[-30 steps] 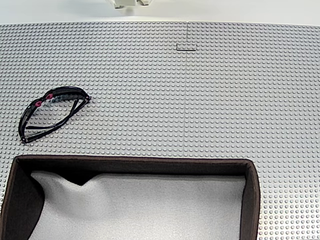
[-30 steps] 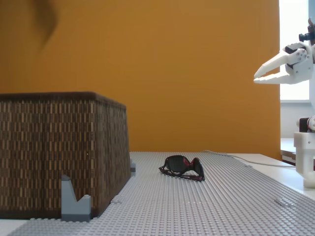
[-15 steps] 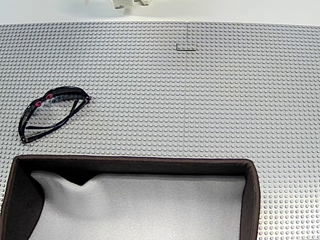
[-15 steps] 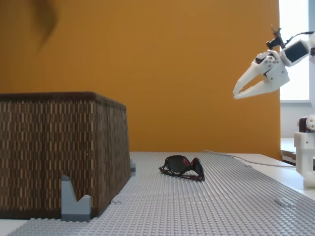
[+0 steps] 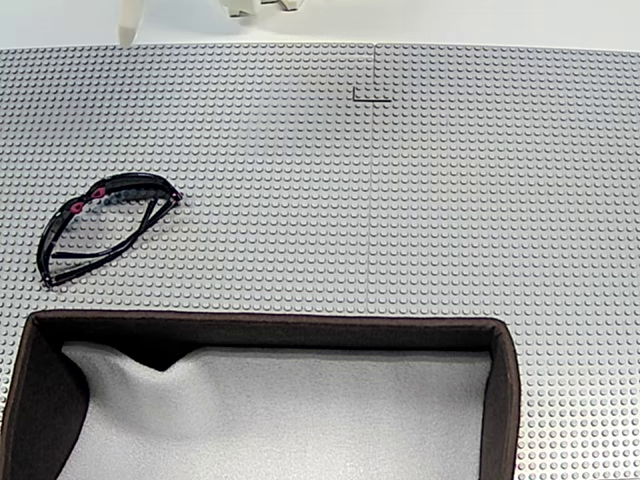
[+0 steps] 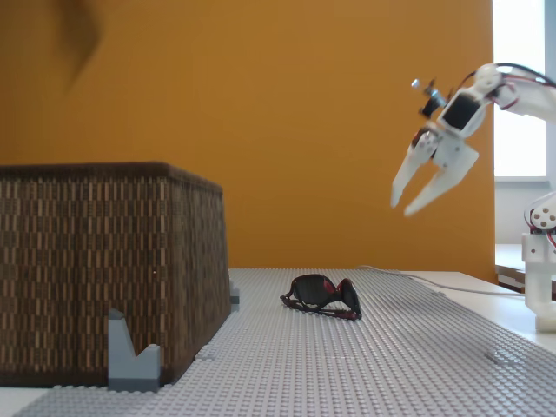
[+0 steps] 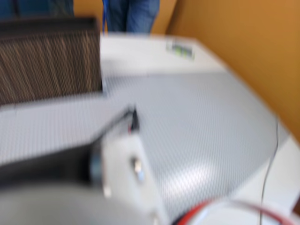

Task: Grasp a glasses and put it in the bin.

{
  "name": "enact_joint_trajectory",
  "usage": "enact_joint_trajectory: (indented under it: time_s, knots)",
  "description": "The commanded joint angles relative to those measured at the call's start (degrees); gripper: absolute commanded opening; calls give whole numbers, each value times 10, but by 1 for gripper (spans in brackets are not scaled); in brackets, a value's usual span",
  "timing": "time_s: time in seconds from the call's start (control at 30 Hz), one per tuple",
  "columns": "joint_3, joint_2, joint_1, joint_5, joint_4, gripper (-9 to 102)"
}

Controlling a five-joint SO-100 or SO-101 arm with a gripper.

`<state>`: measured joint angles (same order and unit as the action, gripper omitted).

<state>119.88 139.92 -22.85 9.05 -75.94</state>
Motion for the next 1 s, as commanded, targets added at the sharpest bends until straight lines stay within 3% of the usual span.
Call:
enact_joint_trajectory:
  time_s: [0.0,0.3,0.77,0.97]
  knots:
    - [-25,-57,-22,21,-12,15]
    - [-64,-245,-46,13,-18,20]
    - [-63,-367,-21,82,226,19]
    - [-70,-407,2,58,256,19]
